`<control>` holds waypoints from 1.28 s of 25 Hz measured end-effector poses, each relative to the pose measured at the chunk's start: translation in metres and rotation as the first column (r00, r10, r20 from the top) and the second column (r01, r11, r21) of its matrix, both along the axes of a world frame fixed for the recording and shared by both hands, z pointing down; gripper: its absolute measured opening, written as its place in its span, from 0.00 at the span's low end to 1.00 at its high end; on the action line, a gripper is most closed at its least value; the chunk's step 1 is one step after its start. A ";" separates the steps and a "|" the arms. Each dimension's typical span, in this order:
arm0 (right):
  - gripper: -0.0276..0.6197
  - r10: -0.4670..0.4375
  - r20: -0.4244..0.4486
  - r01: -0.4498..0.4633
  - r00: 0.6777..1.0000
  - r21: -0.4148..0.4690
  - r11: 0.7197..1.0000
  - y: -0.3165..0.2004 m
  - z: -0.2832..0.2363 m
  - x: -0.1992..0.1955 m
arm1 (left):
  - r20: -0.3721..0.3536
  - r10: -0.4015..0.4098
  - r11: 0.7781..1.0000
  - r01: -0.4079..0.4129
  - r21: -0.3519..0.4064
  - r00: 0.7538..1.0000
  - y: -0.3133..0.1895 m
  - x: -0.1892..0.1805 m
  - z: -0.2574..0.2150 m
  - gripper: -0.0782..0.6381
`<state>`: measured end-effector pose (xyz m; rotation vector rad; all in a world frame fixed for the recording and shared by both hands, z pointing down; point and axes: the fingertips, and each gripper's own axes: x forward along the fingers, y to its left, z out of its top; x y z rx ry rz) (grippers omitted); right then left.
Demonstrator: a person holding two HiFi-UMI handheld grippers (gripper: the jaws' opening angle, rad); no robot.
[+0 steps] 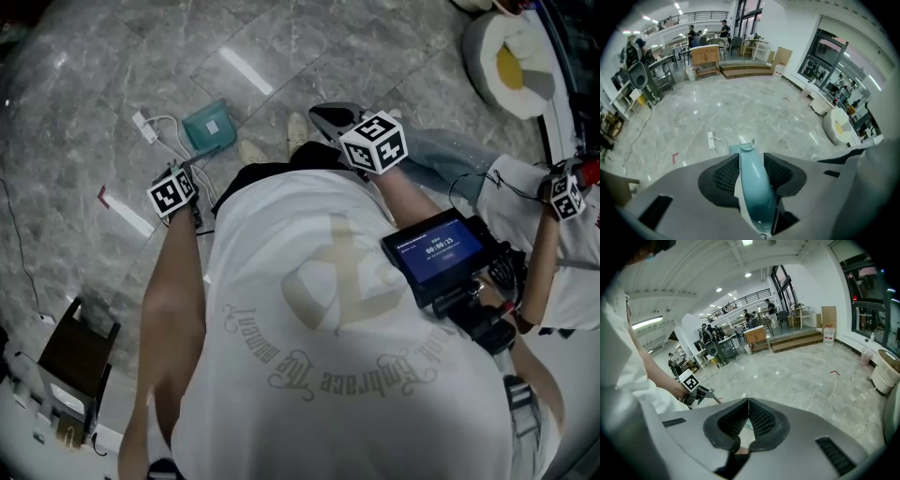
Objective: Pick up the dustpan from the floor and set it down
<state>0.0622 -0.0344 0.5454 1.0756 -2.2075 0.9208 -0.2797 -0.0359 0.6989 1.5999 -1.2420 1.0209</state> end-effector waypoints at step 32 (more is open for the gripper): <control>0.07 -0.363 0.113 0.309 0.925 0.333 0.891 -0.032 -0.086 -0.098 | -0.193 0.085 0.801 0.048 0.596 0.978 0.006 0.038 -0.219 0.13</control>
